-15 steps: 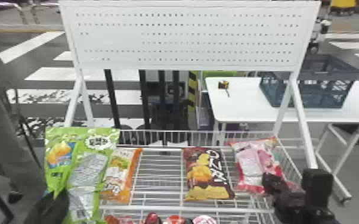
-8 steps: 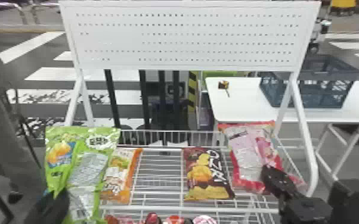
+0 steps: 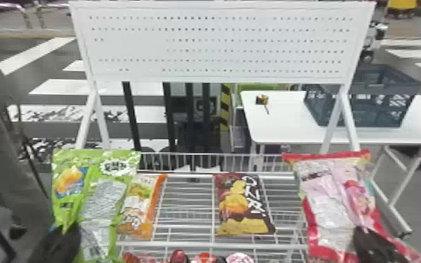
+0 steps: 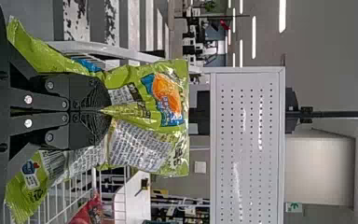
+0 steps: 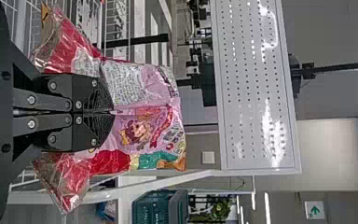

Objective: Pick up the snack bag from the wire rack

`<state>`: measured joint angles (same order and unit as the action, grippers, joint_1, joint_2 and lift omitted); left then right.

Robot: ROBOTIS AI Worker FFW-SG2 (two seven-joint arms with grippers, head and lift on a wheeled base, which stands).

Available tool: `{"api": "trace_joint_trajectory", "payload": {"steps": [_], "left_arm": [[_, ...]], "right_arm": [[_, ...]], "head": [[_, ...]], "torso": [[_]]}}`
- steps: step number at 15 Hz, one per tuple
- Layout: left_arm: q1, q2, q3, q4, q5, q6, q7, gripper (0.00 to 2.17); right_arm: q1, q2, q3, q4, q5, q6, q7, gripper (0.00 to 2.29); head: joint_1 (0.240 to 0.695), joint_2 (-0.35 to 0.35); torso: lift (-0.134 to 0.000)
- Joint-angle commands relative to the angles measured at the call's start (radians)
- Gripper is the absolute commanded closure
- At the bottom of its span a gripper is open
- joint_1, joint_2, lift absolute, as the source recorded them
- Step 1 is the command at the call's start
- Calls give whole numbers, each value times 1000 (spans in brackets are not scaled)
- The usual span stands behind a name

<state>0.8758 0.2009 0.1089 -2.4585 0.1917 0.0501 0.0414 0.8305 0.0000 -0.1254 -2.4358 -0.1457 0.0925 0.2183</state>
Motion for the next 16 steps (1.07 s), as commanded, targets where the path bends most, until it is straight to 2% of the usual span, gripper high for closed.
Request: {"api": "trace_joint_trajectory", "payload": {"steps": [1,3,16], "left_arm": [[0,0,0,-4,0,-2,0,1878],[3,-2,2,-4,0,-2,0,1878],[19,-6,2,-16,-2,-8,2,1878]], "right_arm": [[44,1,-40,-8,-28,-13,4,2253],[67,1,-39,-8,-28,-35,21,2253],[99,1,-40,-34,-41,-44,29,2253]], "head": [[499,0],[499,0],[499,0]], "torso": [[0],[0],[0]]}}
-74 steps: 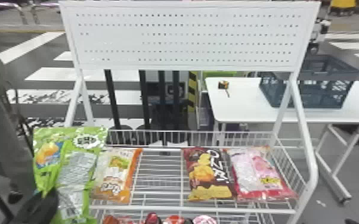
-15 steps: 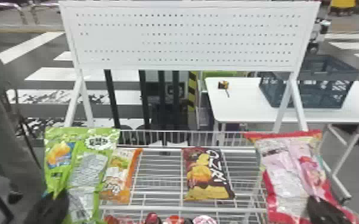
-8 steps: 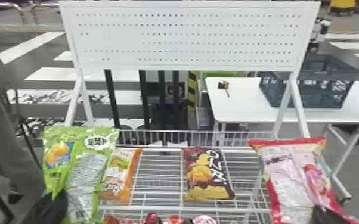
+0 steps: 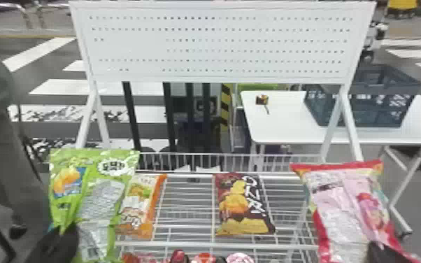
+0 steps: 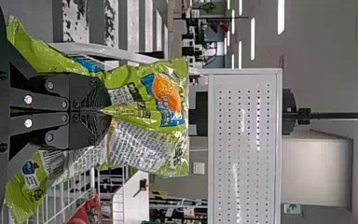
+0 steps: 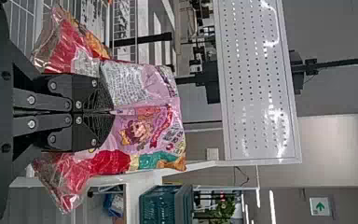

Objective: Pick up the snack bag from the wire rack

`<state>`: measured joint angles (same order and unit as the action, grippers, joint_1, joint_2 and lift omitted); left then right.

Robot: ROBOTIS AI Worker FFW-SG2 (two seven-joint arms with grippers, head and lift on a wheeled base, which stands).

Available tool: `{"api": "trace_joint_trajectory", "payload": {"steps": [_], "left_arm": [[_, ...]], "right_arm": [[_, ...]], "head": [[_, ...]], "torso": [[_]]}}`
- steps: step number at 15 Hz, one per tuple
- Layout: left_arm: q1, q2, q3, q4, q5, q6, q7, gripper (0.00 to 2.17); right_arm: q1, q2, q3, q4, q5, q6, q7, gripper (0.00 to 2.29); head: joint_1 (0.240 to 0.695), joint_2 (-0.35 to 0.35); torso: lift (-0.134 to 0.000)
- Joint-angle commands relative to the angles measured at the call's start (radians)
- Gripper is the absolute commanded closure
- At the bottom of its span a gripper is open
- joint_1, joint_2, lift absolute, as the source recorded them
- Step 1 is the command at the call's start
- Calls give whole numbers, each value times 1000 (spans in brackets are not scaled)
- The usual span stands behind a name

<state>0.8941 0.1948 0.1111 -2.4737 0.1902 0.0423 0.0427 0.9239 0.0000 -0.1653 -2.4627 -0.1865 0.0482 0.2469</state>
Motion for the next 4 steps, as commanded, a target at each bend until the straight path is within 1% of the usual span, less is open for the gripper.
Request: {"api": "trace_joint_trajectory", "payload": {"steps": [1,4], "left_arm": [[2,0,-1,-2,0,0,-1,1878],[6,0,1,-5,0,0,0,1878]], "right_arm": [[6,1,0,-9,1,0,0,2253],[7,1,0,-13,-1,0,3,2253]], "head": [[499,0],[499,0]], "torso": [[0],[0]]}}
